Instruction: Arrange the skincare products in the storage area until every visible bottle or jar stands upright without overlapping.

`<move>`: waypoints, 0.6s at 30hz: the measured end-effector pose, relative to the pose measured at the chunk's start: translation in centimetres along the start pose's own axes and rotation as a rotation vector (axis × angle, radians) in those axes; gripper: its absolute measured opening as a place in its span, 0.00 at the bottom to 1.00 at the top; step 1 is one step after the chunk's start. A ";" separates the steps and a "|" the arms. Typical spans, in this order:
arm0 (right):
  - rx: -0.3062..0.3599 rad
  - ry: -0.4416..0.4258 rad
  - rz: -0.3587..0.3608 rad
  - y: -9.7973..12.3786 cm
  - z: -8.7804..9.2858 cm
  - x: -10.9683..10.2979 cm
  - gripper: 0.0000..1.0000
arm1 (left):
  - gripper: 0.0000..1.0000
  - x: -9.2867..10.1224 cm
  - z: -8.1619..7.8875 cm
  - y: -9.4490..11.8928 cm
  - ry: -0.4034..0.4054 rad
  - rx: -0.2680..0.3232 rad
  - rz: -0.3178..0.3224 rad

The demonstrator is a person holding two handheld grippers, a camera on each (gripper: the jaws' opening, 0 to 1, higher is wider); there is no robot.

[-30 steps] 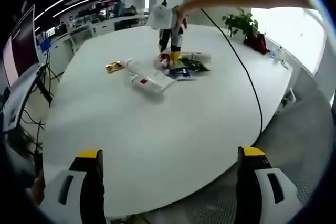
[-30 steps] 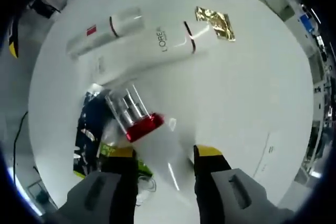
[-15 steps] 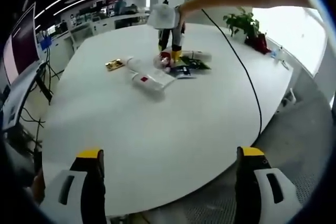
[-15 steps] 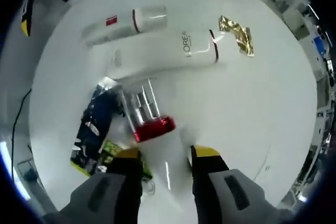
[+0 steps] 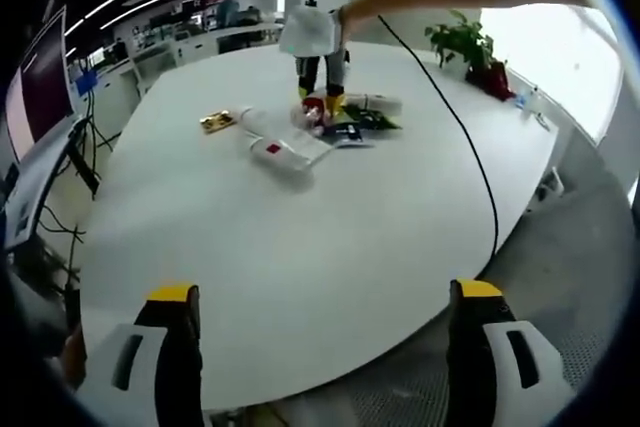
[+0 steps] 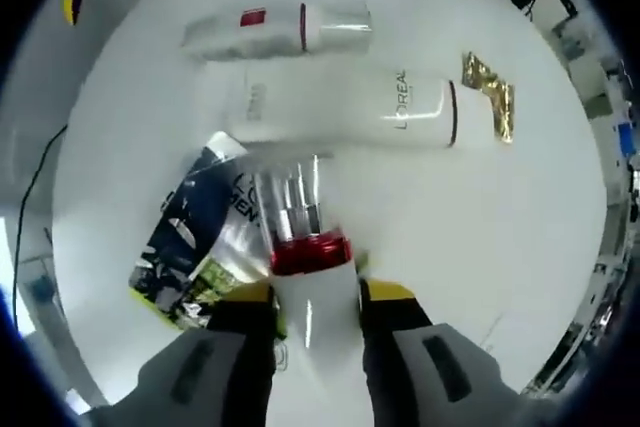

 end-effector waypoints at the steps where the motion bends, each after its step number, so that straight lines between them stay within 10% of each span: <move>1: -0.002 0.009 0.003 -0.1 -0.2 -0.2 0.32 | 0.97 0.1 0.0 0.0 -0.001 0.000 0.000; 18: -0.160 0.045 0.076 -0.3 -1.5 -0.8 0.28 | 0.95 0.1 -0.1 0.0 -0.010 0.000 -0.002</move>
Point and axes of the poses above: the point that each gripper's makers call its tool centre point, and the gripper's own axes: y roughly backward along the fingers, x roughly to its right, z roughly out of its underside, the point moved 6 cm from there along y, roughly backward along the fingers, and after that the axes turned 11 degrees about x, right-handed, at the moved point
